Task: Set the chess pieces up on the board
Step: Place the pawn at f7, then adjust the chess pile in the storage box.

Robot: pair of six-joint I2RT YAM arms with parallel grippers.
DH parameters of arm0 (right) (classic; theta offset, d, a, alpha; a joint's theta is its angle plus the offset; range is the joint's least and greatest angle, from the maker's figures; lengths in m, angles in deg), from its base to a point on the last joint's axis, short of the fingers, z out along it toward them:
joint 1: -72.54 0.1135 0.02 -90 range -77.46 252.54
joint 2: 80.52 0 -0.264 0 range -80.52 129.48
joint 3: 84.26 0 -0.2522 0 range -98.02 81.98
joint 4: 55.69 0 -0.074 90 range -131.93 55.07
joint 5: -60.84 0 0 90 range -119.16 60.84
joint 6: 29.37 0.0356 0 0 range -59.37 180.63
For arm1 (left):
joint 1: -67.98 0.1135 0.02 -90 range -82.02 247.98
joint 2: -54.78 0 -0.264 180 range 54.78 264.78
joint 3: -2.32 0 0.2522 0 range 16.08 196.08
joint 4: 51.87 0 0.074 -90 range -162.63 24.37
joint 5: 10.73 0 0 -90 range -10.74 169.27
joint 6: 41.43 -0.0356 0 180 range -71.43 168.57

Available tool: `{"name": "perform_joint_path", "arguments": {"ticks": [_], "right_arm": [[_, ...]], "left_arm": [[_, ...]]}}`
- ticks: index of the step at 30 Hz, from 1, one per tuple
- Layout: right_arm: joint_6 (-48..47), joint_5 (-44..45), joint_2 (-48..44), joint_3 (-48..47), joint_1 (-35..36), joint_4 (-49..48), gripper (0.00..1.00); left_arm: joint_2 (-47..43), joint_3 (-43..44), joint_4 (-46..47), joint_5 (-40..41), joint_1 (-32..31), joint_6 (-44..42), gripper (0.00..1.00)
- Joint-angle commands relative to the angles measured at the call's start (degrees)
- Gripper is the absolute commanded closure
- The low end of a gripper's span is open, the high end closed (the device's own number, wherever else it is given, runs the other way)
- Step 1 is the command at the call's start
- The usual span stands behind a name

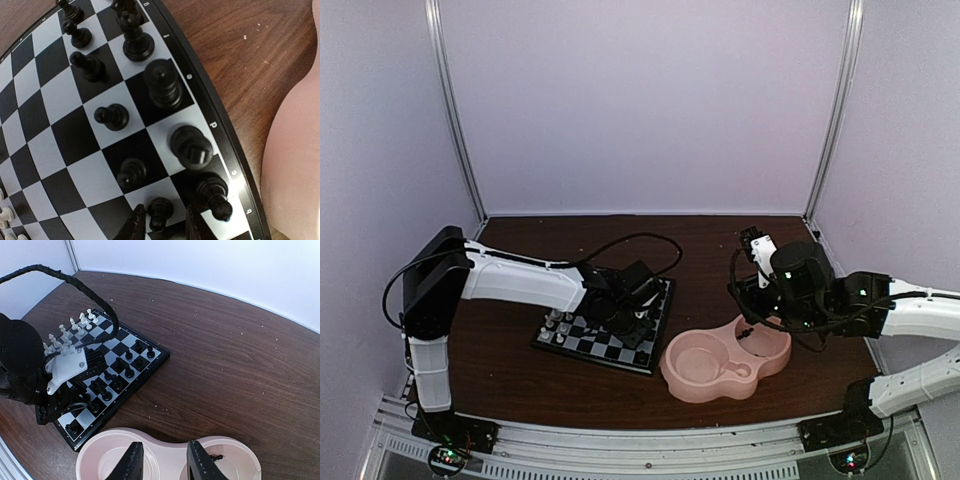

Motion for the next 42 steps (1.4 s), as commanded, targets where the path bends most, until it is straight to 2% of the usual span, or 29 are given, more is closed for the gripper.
{"name": "perform_joint_path", "arguments": {"ticks": [1, 9, 21, 25, 27, 33, 39, 42], "right_arm": [[-0.3, 1.0, -1.0, 0.6, -0.3, -1.0, 0.68], [-0.2, 0.7, -1.0, 0.2, -0.4, -0.6, 0.67], [2.0, 2.3, -0.7, -0.6, -0.3, 4.5, 0.43], [3.3, 2.8, -0.8, -0.7, -0.7, 7.7, 0.26], [4.1, 2.8, -0.7, -1.0, -1.2, 9.5, 0.22], [7.8, -2.5, -0.5, -0.5, -6.2, 15.8, 0.22], [11.2, -9.4, -3.9, 5.9, -12.1, 13.3, 0.25], [12.5, -11.9, -4.8, 9.0, -14.2, 11.8, 0.29]], "left_arm": [[-1.4, 0.7, -0.1, 0.9, 0.4, -0.1, 0.71], [-4.5, -1.3, 0.0, 1.7, 0.3, 0.2, 0.68], [-11.8, -6.3, 1.2, 3.8, 0.1, 0.5, 0.67], [-15.5, -9.7, 4.3, 4.5, 0.1, 0.4, 0.67], [-17.4, -11.4, 6.1, 4.6, 0.0, 0.2, 0.67], [-23.2, -16.3, 11.0, 6.7, -0.3, -0.7, 0.65], [-30.0, -22.4, 19.4, 8.2, -0.3, -2.4, 0.62], [-31.9, -24.6, 23.6, 5.5, -0.3, -5.5, 0.60]]}}
